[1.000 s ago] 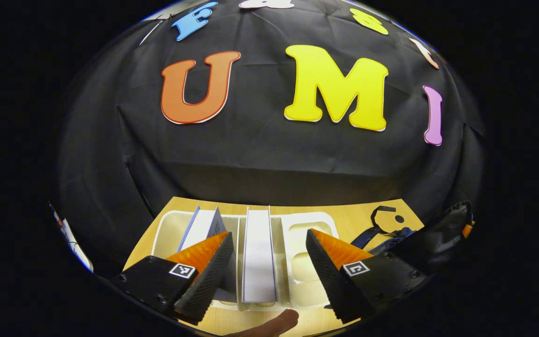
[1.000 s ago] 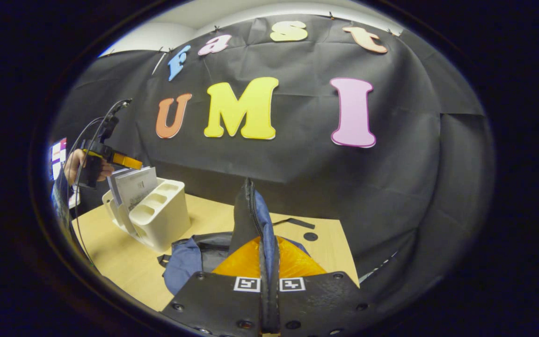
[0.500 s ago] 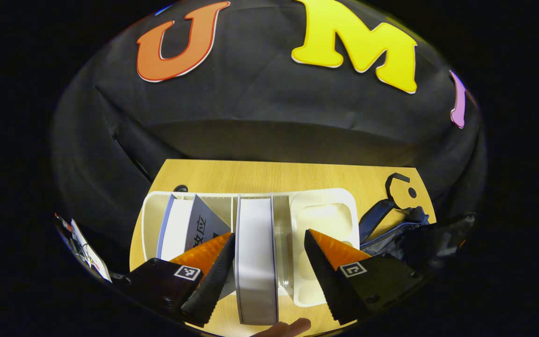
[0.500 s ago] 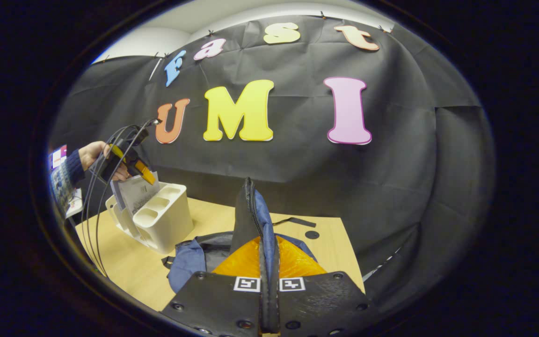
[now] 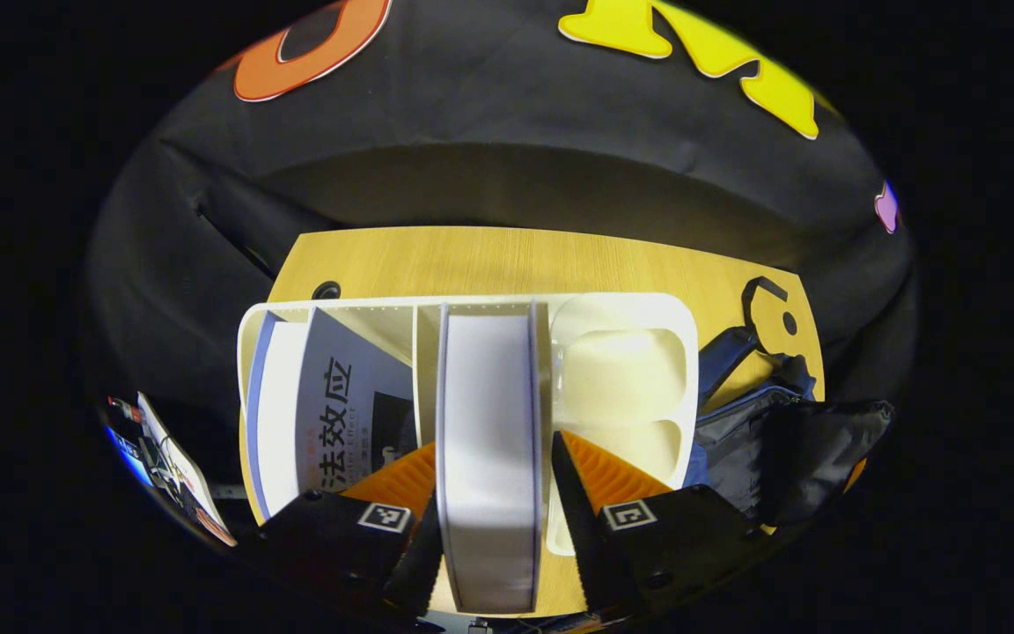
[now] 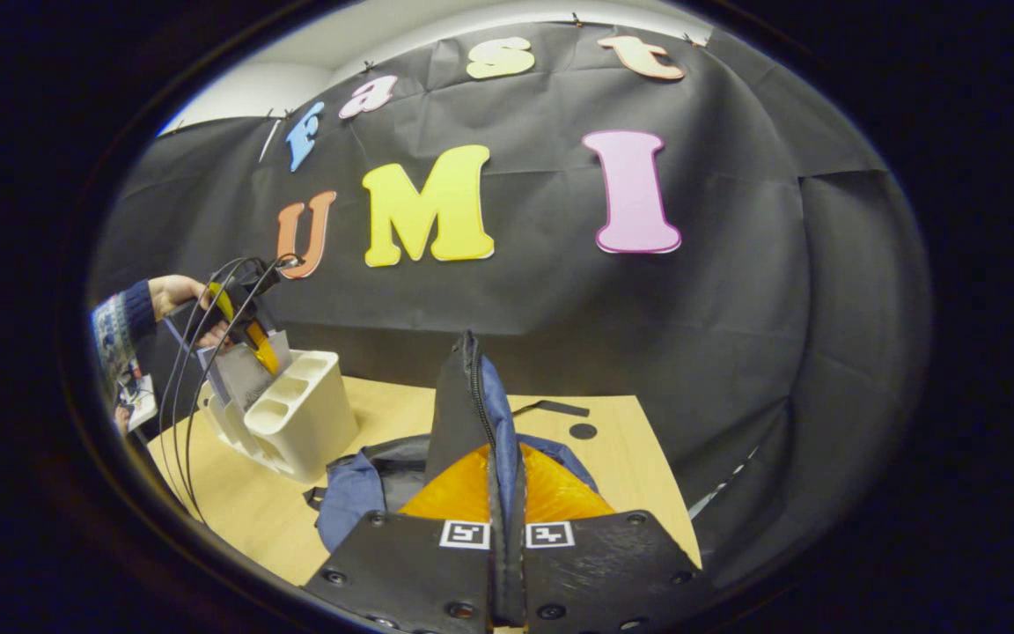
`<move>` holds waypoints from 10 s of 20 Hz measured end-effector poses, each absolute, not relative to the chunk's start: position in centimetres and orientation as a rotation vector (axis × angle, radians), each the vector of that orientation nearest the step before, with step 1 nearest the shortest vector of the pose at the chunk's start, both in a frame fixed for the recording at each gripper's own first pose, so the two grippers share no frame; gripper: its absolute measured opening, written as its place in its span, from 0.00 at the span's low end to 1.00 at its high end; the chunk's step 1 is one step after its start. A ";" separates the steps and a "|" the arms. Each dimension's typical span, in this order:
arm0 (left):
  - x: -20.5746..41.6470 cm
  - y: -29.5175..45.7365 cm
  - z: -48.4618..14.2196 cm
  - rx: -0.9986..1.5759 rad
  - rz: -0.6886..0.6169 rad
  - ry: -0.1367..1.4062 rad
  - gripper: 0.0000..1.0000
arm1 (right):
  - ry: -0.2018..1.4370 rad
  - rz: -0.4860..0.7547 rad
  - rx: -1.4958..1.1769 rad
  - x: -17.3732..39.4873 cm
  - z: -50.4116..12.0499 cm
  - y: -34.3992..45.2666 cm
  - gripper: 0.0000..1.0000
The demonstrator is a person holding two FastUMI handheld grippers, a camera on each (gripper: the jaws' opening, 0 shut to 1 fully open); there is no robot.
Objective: Open the schoolbag, grab two books from the bookshelf and put them into the schoolbag.
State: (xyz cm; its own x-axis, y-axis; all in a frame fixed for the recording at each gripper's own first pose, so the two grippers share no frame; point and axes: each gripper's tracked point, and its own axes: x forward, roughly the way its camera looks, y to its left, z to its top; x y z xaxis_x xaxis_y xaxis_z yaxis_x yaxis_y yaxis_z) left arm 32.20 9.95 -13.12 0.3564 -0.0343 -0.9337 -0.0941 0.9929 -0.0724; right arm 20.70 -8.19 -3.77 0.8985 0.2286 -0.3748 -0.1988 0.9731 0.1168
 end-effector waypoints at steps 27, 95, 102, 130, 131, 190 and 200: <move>10.1 9.6 -8.9 -0.137 0.104 0.981 0.45 | 0.405 0.212 0.103 20.8 -5.4 -6.9 0.01; 23.8 -25.5 -23.6 -0.485 -0.212 0.721 0.97 | 0.365 0.154 0.063 18.6 -2.8 -4.2 0.00; 20.5 -19.8 -19.7 -0.323 -0.234 0.597 0.97 | 0.384 0.125 0.071 18.0 -3.9 -4.2 0.00; 24.4 10.7 -5.9 -0.020 0.148 0.383 0.96 | 0.393 0.070 0.069 17.7 -4.6 -2.6 0.01; 25.0 11.9 -5.4 0.005 0.168 0.377 0.96 | 0.393 0.071 0.070 17.6 -4.8 -2.6 0.00; 12.8 14.7 -11.6 -0.403 0.194 0.966 0.46 | 0.449 0.186 0.148 16.2 -8.7 0.4 0.00; 9.6 8.3 -11.0 -0.752 -0.013 0.788 0.46 | 0.466 0.169 0.121 16.4 -8.5 1.0 0.01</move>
State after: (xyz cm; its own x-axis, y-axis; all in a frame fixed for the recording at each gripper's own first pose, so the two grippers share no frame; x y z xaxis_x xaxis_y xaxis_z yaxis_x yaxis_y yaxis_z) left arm 9.56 8.28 -11.03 0.7188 -0.2790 -0.6368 -0.2577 0.7438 -0.6167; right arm 16.42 0.99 -8.52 0.8796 0.1893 -0.4365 -0.1343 0.9789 0.1540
